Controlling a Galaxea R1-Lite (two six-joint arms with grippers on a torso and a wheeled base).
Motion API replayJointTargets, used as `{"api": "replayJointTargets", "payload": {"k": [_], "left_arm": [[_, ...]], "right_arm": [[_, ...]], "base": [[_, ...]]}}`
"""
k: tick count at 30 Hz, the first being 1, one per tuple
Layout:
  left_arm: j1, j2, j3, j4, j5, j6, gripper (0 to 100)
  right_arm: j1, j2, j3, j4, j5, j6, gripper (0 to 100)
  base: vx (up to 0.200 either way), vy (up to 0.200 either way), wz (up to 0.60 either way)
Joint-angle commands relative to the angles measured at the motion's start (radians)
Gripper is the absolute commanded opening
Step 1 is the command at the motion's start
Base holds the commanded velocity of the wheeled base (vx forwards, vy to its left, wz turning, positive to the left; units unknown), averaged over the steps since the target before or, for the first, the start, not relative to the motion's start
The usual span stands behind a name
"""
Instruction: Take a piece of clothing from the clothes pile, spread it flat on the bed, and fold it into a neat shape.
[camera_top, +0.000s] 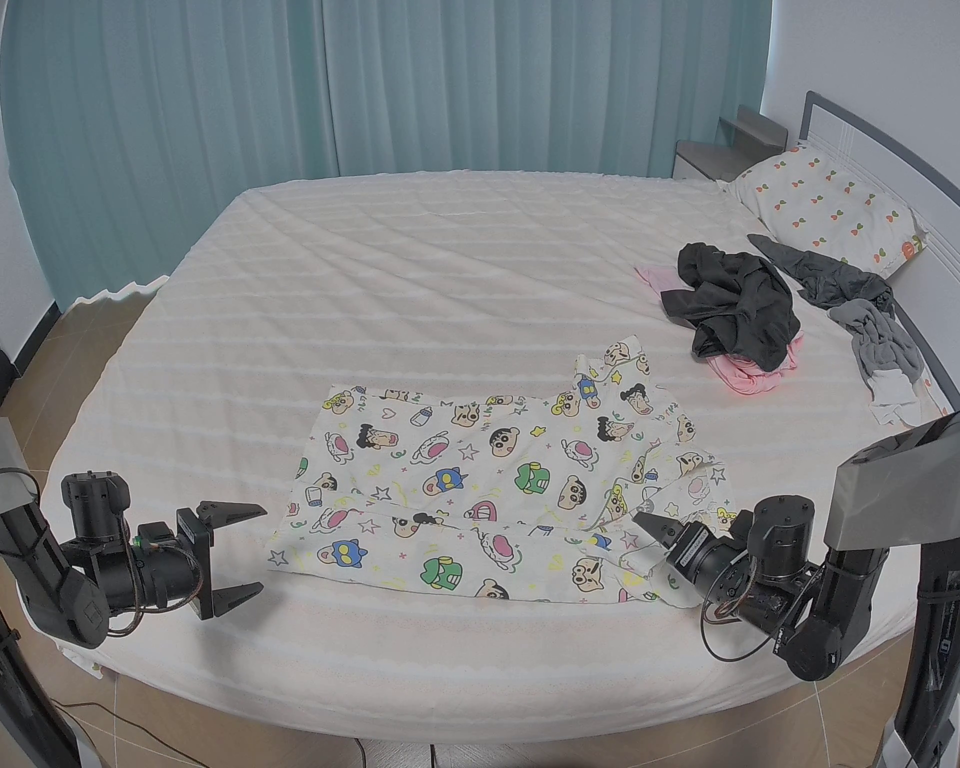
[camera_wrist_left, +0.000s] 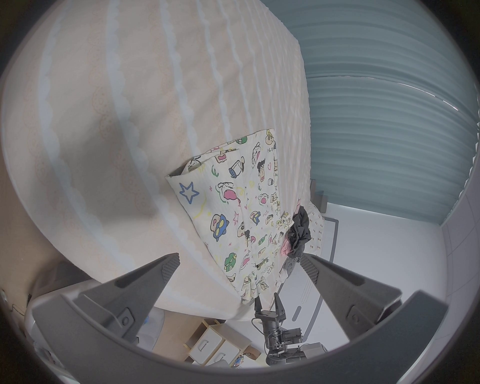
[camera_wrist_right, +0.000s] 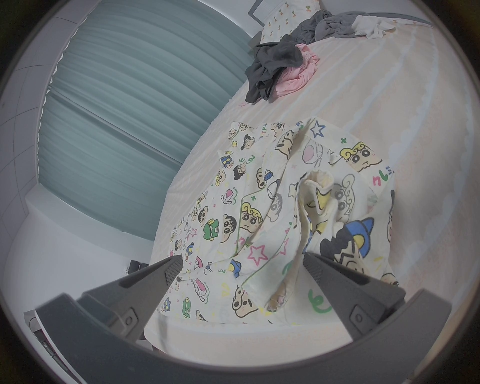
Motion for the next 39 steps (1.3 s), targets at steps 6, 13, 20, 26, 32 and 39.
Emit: {"api": "replayJointTargets", "payload": {"k": [6,13,20,26,32,39], "left_arm": [[-0.006,0.005,0.006,0.0,0.011,0.003,100],[-0.032,0.013,0.004,-0.002,0.053,0.003,100],[-0.035,0.015,0.006,-0.005,0.062,0.003,100],[-0.035,0.015,0.006,-0.003,0.062,0.003,100],[-0.035,0.015,0.006,-0.003,0.064,0.003,100],[-0.035,0.013,0.009,-0.005,0.065,0.003,100]], "right_arm": [[-0.008,0.045,0.002,-0.013,0.004,-0.002,100],[-0.024,0.077,-0.047,-0.013,0.005,0.004,100],[-0.029,0.102,-0.063,-0.013,0.007,0.012,100],[-0.029,0.102,-0.06,-0.012,0.013,0.028,0],[-0.032,0.109,-0.055,-0.013,0.025,0.03,0],[-0.032,0.033,-0.06,-0.002,0.002,0.022,0]], "base": [[0.0,0.0,0.0],[0.0,0.0,0.0],[0.0,0.0,0.0],[0.0,0.0,0.0],[0.0,0.0,0.0],[0.0,0.0,0.0]]}}
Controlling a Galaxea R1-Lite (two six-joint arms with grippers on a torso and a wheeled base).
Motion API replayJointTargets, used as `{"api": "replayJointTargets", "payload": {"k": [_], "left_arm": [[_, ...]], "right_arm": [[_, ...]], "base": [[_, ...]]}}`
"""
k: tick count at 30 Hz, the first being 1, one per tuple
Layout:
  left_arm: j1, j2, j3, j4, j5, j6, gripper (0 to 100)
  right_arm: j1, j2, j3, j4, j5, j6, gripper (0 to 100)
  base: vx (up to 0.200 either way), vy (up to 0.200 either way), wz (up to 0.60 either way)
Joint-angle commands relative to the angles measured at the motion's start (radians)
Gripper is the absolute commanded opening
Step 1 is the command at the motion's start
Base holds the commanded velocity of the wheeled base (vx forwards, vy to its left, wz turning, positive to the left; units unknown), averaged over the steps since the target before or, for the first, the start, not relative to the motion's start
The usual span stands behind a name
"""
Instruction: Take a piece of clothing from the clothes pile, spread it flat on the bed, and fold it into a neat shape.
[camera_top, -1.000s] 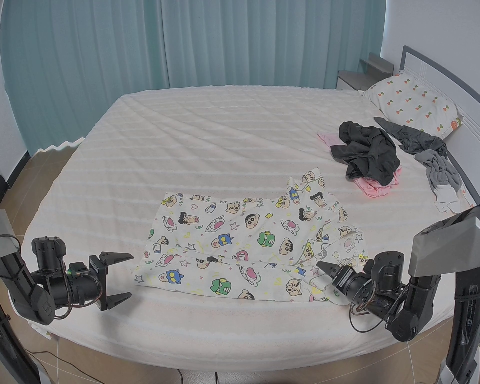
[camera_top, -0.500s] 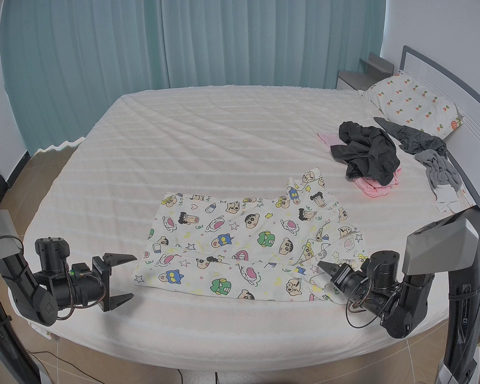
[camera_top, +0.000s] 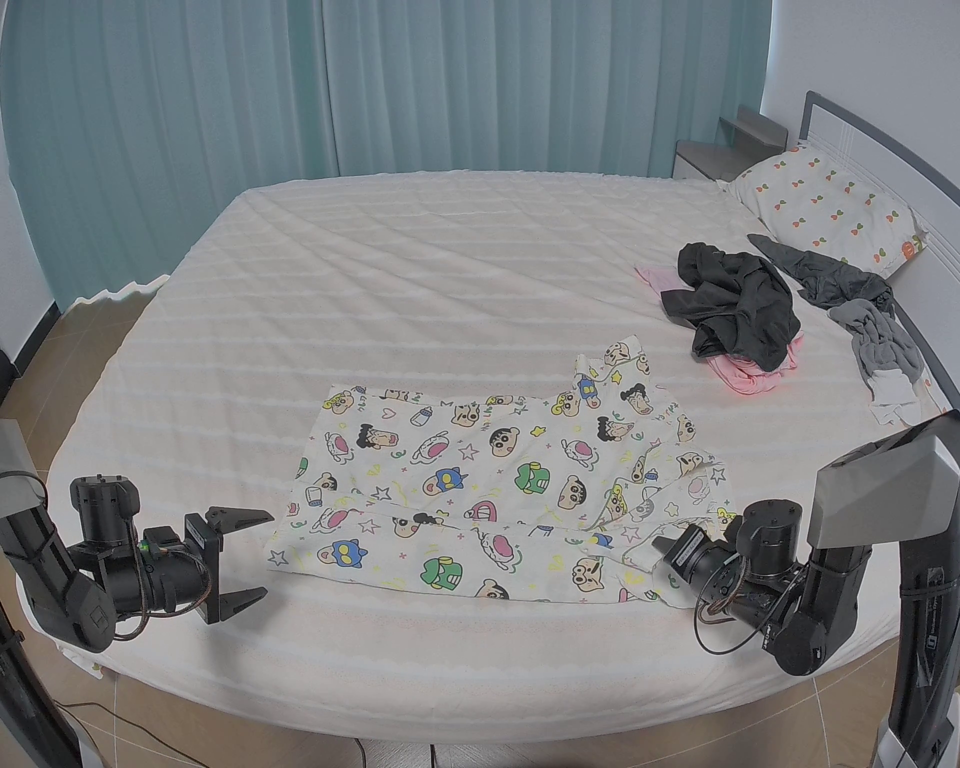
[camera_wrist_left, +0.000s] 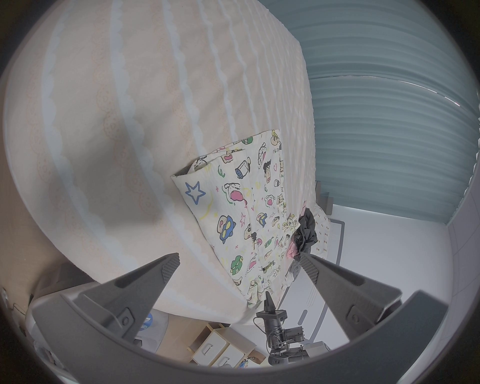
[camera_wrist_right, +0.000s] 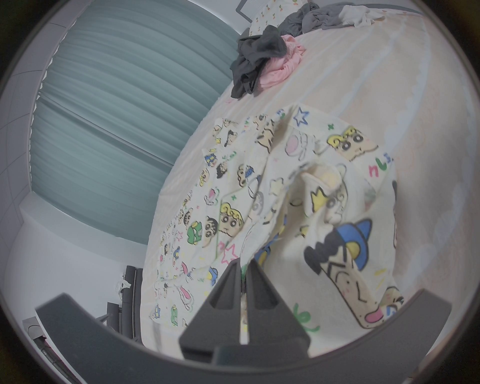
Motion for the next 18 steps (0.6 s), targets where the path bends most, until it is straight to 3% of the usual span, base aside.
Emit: {"api": "replayJointTargets", "payload": {"k": [1,4,11,16,18], "left_arm": [[0.001,0.0,0.004,-0.001,-0.001,0.0,100],[0.001,0.0,0.004,-0.001,0.001,0.0,100],[0.001,-0.001,0.005,-0.001,-0.001,0.0,100],[0.001,0.0,0.007,-0.001,0.001,0.001,100],[0.001,0.0,0.005,-0.001,0.001,0.001,100]], "right_arm": [[0.001,-0.067,-0.007,0.0,-0.007,-0.006,0],[-0.005,-0.122,-0.056,0.06,-0.007,-0.023,0],[-0.019,-0.208,-0.346,0.492,-0.009,-0.051,0],[-0.018,-0.204,-0.468,0.63,-0.009,-0.066,0],[-0.022,-0.194,-0.554,0.745,-0.009,-0.084,0]], "base": [[0.0,0.0,0.0],[0.0,0.0,0.0],[0.0,0.0,0.0],[0.0,0.0,0.0],[0.0,0.0,0.0]]}}
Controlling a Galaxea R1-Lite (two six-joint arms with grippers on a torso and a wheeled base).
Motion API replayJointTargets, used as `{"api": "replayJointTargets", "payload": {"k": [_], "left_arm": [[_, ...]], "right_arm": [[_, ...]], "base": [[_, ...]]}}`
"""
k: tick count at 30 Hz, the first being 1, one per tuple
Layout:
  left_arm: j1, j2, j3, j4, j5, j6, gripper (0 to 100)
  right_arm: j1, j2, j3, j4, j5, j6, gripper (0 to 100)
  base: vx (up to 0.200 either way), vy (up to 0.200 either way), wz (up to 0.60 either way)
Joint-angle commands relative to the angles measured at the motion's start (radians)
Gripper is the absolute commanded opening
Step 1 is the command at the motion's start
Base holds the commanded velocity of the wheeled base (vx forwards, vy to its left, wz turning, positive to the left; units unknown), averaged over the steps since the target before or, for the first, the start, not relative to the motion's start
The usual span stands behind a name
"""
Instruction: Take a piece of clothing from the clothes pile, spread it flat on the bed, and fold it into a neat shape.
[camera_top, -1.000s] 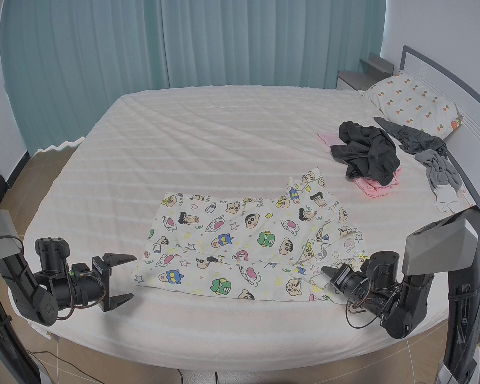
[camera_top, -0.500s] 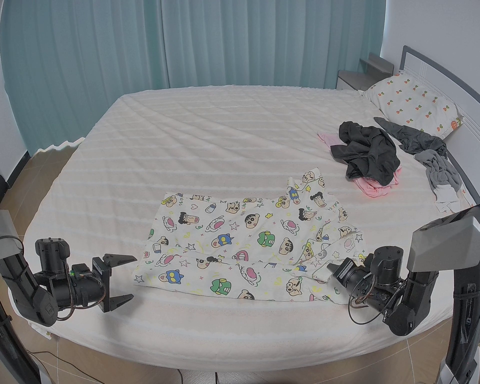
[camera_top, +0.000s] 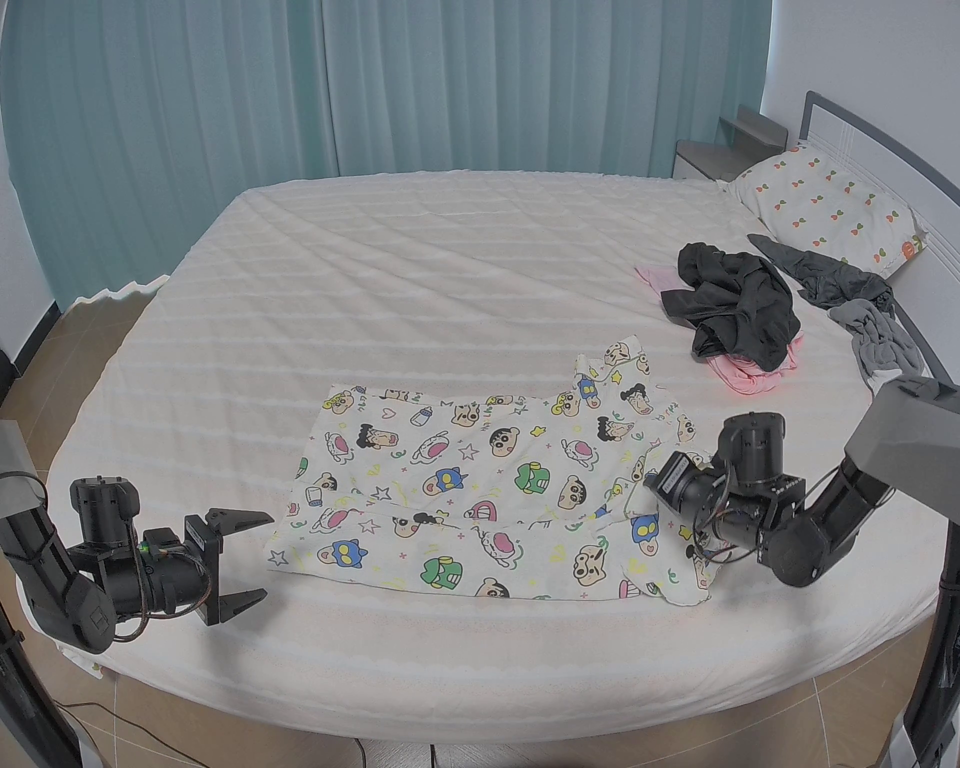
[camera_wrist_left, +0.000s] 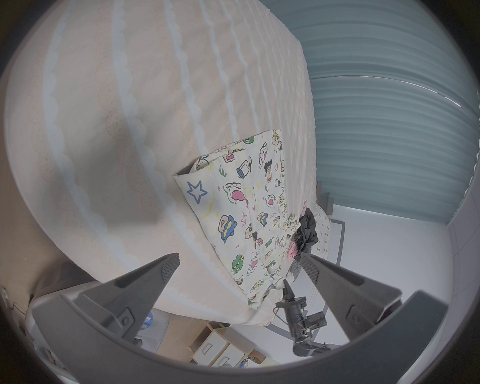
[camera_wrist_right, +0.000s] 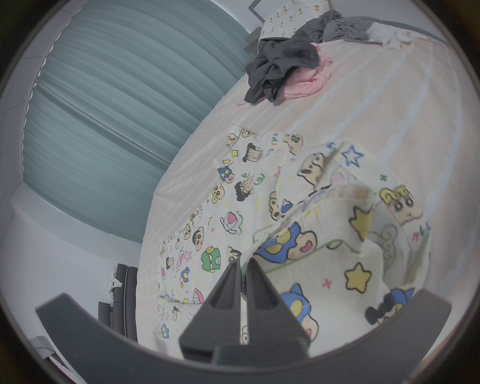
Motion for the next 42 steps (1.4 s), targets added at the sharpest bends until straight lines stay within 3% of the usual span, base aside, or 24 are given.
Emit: {"api": "replayJointTargets", "payload": {"k": [1,11,19,21,25,26,28,38,39,42], "left_arm": [[0.001,0.001,0.0,0.0,0.001,0.0,100],[0.001,0.001,0.0,0.0,0.001,0.0,100],[0.001,0.001,0.001,0.0,0.001,0.0,100],[0.001,0.001,0.001,0.0,0.001,0.0,100],[0.001,-0.001,0.003,0.0,0.007,0.0,100],[0.001,-0.001,0.003,0.0,0.016,0.0,100],[0.001,-0.001,0.003,0.0,0.016,0.0,100],[-0.002,-0.001,0.003,0.0,0.016,0.0,100],[-0.002,-0.001,0.003,0.0,0.016,0.0,100],[-0.002,-0.001,0.004,0.0,0.017,0.0,100]], "right_arm": [[-0.011,-0.022,-0.189,0.165,-0.001,-0.033,0],[-0.011,-0.057,-0.19,0.28,-0.056,-0.122,0],[0.045,-0.15,-0.055,0.303,-0.06,-0.132,0],[0.106,-0.195,0.031,0.303,-0.065,-0.128,0],[0.14,-0.209,0.086,0.304,-0.117,-0.126,0],[0.152,-0.2,0.115,0.3,-0.163,-0.122,0],[0.155,-0.198,0.127,0.3,-0.179,-0.115,0],[0.215,-0.155,0.202,0.231,-0.176,0.02,0],[0.217,-0.149,0.202,0.216,-0.172,0.02,100],[0.235,-0.144,0.219,0.211,-0.168,0.02,100]], "base": [[0.0,0.0,0.0],[0.0,0.0,0.0],[0.0,0.0,0.0],[0.0,0.0,0.0],[0.0,0.0,0.0],[0.0,0.0,0.0],[0.0,0.0,0.0],[0.0,0.0,0.0],[0.0,0.0,0.0],[0.0,0.0,0.0]]}}
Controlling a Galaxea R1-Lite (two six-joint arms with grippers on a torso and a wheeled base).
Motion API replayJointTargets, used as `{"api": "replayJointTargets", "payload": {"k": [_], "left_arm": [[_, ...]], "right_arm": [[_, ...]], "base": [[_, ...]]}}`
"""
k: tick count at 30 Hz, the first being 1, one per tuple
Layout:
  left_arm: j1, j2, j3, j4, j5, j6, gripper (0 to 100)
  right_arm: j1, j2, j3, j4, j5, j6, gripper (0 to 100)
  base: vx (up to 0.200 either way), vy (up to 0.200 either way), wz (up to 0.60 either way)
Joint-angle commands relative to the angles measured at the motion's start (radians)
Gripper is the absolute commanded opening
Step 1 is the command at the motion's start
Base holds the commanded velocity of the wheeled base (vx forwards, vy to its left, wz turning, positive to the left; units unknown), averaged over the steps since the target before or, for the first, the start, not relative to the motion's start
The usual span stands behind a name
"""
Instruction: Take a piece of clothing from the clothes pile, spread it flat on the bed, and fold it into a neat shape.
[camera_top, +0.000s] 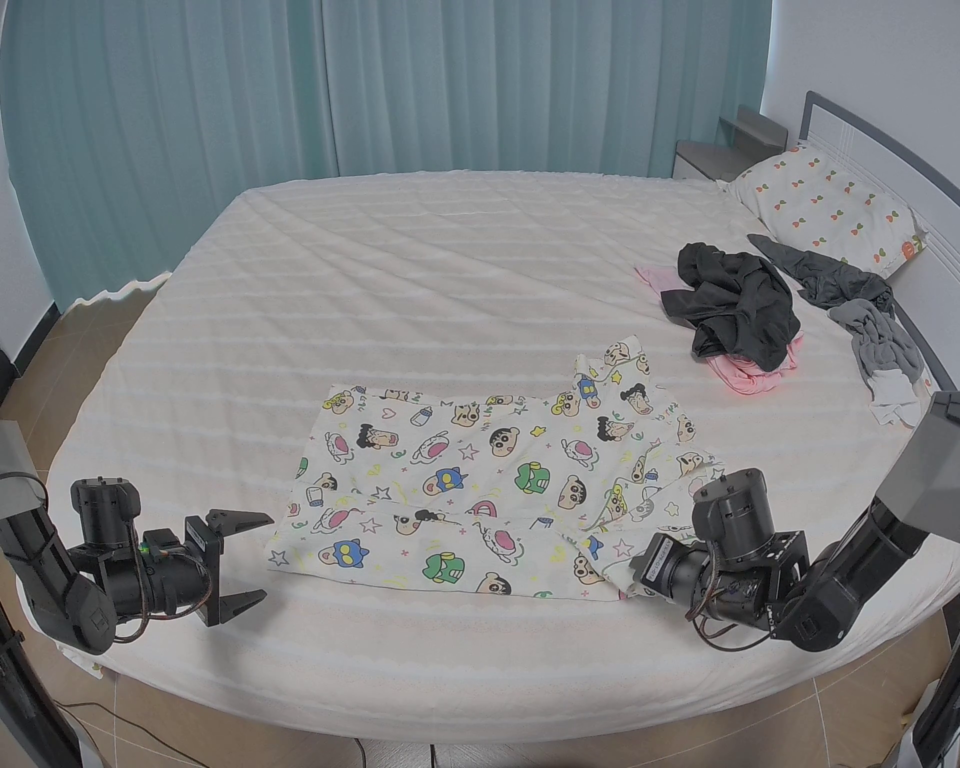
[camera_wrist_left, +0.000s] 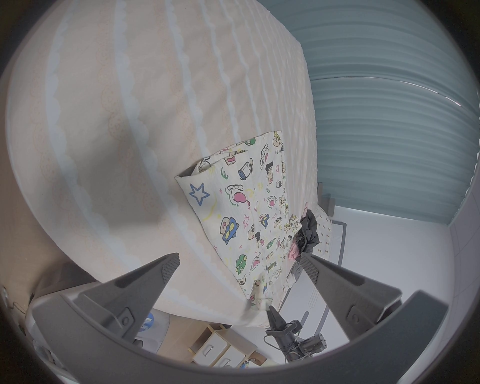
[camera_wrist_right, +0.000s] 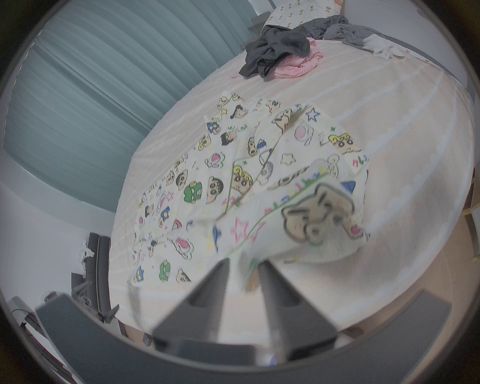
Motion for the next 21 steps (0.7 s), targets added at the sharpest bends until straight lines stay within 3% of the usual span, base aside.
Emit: {"api": "replayJointTargets", "payload": {"k": [1,9,12,15,19,20,21], "left_arm": [[0.002,-0.001,-0.001,0.0,0.001,0.0,100],[0.0,-0.001,0.001,0.0,0.001,0.0,100],[0.0,-0.001,0.001,0.0,0.001,0.0,100],[-0.001,-0.001,0.007,0.0,0.0,0.0,100],[-0.001,-0.001,0.006,-0.002,0.0,0.0,100],[-0.001,-0.001,0.007,-0.004,0.001,0.0,100],[-0.001,-0.001,0.007,-0.01,0.001,0.0,100]], "right_arm": [[0.024,0.019,0.021,-0.002,0.004,0.003,100],[0.064,-0.103,0.048,-0.004,0.004,-0.008,100],[0.047,-0.127,0.044,-0.004,0.004,-0.014,100],[-0.041,-0.159,0.082,-0.002,0.033,-0.038,100],[-0.16,-0.213,0.216,-0.005,0.18,-0.155,100],[-0.191,-0.231,0.243,-0.008,0.248,-0.198,100],[-0.255,-0.253,0.277,-0.022,0.361,-0.261,100]], "base": [[0.0,0.0,0.0],[0.0,0.0,0.0],[0.0,0.0,0.0],[0.0,0.0,0.0],[0.0,0.0,0.0],[0.0,0.0,0.0],[0.0,0.0,0.0]]}}
